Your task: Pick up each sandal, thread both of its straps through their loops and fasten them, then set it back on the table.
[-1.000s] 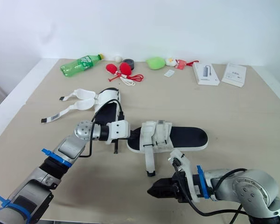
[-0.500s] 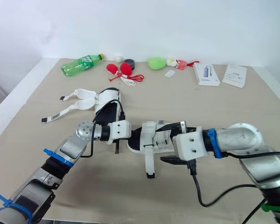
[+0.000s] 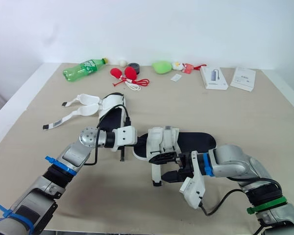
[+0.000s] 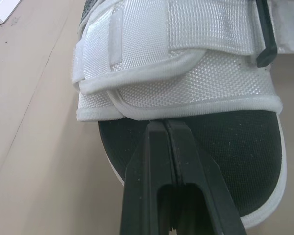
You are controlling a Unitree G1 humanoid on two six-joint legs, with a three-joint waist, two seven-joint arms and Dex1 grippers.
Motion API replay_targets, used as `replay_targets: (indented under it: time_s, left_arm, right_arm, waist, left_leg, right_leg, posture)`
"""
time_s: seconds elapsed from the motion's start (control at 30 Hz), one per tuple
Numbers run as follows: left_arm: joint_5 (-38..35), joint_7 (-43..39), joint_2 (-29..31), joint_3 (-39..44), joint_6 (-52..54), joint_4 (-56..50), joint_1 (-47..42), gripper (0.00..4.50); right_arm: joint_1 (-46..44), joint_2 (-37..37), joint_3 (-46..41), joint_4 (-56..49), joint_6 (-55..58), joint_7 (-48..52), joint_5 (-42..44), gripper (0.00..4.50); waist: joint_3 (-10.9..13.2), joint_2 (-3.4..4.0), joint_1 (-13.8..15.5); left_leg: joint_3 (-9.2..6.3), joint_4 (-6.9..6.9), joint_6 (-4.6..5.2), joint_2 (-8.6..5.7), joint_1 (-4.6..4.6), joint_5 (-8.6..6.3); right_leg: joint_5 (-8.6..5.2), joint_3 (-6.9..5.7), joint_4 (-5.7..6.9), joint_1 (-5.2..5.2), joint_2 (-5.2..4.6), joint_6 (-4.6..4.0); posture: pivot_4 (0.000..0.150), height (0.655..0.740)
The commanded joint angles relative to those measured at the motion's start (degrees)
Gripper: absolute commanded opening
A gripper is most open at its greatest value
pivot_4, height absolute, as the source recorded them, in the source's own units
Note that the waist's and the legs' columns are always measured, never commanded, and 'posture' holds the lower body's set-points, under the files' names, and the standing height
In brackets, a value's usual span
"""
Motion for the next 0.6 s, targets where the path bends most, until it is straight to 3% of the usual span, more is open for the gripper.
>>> replay_targets:
  time_s: [0.03, 0.13, 0.17, 0.23, 0.27, 0.3, 0.33, 0.4, 0.53, 0.6]
  left_arm:
    - [0.8, -1.0, 0.5, -1.4, 0.6, -0.9, 1.4, 0.00]
    - [0.8, -1.0, 0.8, -1.3, 0.9, -1.2, 1.7, 0.00]
    - [0.8, -1.0, 0.8, -1.3, 1.0, -1.3, 1.8, 0.00]
    - [0.8, -1.0, 0.8, -1.4, 1.0, -1.4, 1.8, 0.00]
    - [0.8, -1.0, 0.8, -1.4, 1.1, -1.4, 1.7, 0.00]
    - [0.8, -1.0, 0.8, -1.4, 1.1, -1.4, 1.7, 0.00]
    - [0.8, -1.0, 0.7, -1.4, 1.1, -1.4, 1.7, 0.00]
    - [0.8, -1.0, 0.6, -1.5, 1.0, -1.3, 1.6, 0.00]
    - [0.8, -1.0, 0.5, -1.6, 1.0, -1.3, 1.6, 0.00]
    - [0.8, -1.1, 0.5, -1.7, 1.0, -1.4, 1.6, 0.00]
  right_arm:
    - [0.1, 1.1, 1.2, -0.7, 2.2, -3.0, 0.9, 4.44]
    - [1.0, 0.3, 2.0, -1.1, 2.9, -3.9, 1.3, 4.44]
    - [1.1, 0.0, 2.2, -1.2, 3.4, -4.2, 1.4, 4.07]
    - [1.0, -0.4, 2.3, -0.9, 4.0, -4.4, 0.6, 3.85]
    - [1.0, -0.6, 2.5, -0.8, 4.2, -4.4, 0.4, 3.31]
    - [1.1, -0.9, 2.8, -0.8, 4.2, -4.4, 0.4, 3.09]
    - [1.1, -1.2, 3.1, -0.8, 4.2, -4.6, 0.5, 2.37]
    - [1.3, -1.7, 3.5, -1.1, 4.3, -4.7, 0.1, 1.91]
    - [1.5, -2.1, 4.0, -1.8, 5.4, -4.8, 0.5, 0.06]
    - [1.6, -2.3, 4.5, -2.5, 6.9, -4.3, 1.8, 0.06]
  waist:
    - [0.0, 0.00, 0.0]
    - [0.0, 0.00, 0.0]
    - [0.0, 0.00, 0.0]
    - [0.0, 0.00, 0.0]
    - [0.0, 0.00, 0.0]
    - [0.0, 0.00, 0.0]
    - [0.0, 0.00, 0.0]
    - [0.0, 0.00, 0.0]
    - [0.0, 0.00, 0.0]
    - [0.0, 0.00, 0.0]
  left_leg:
    - [0.01, 0.00, 0.00, 0.00, 0.00, 0.00]
    - [0.01, -0.04, 0.00, -0.01, 0.00, 0.00]
    - [0.00, -0.08, 0.00, 0.00, 0.01, 0.00]
    - [0.00, -0.09, 0.00, 0.00, 0.02, 0.00]
    - [-0.01, -0.09, 0.00, 0.00, 0.02, 0.00]
    - [0.00, -0.09, 0.00, 0.00, 0.03, 0.00]
    - [0.00, -0.09, 0.00, 0.00, 0.04, 0.00]
    - [0.00, -0.09, 0.00, 0.00, 0.04, 0.00]
    - [0.02, -0.09, 0.00, -0.01, 0.04, 0.00]
    - [0.01, -0.09, 0.00, -0.01, 0.04, 0.00]
  right_leg:
    - [0.08, 0.01, 0.00, 0.01, -0.01, -0.15]
    - [0.08, 0.02, 0.00, 0.00, -0.03, -0.25]
    - [0.06, 0.02, 0.00, 0.00, -0.01, -0.27]
    - [0.05, 0.01, 0.02, 0.00, 0.00, -0.29]
    - [0.05, 0.01, 0.02, 0.00, 0.00, -0.29]
    - [0.05, 0.01, 0.03, 0.00, 0.01, -0.30]
    - [0.05, 0.01, 0.03, 0.00, 0.00, -0.30]
    - [0.05, 0.02, 0.03, 0.00, 0.00, -0.29]
    - [0.04, 0.02, 0.03, 0.01, -0.01, -0.28]
    - [0.04, 0.02, 0.03, 0.01, 0.00, -0.28]
  posture:
    - [0.150, 0.7400]
    - [0.150, 0.7400]
    - [0.150, 0.7400]
    - [0.150, 0.7400]
    - [0.150, 0.7400]
    - [0.150, 0.7400]
    - [0.150, 0.7400]
    - [0.150, 0.7400]
    - [0.150, 0.7400]
    - [0.150, 0.7400]
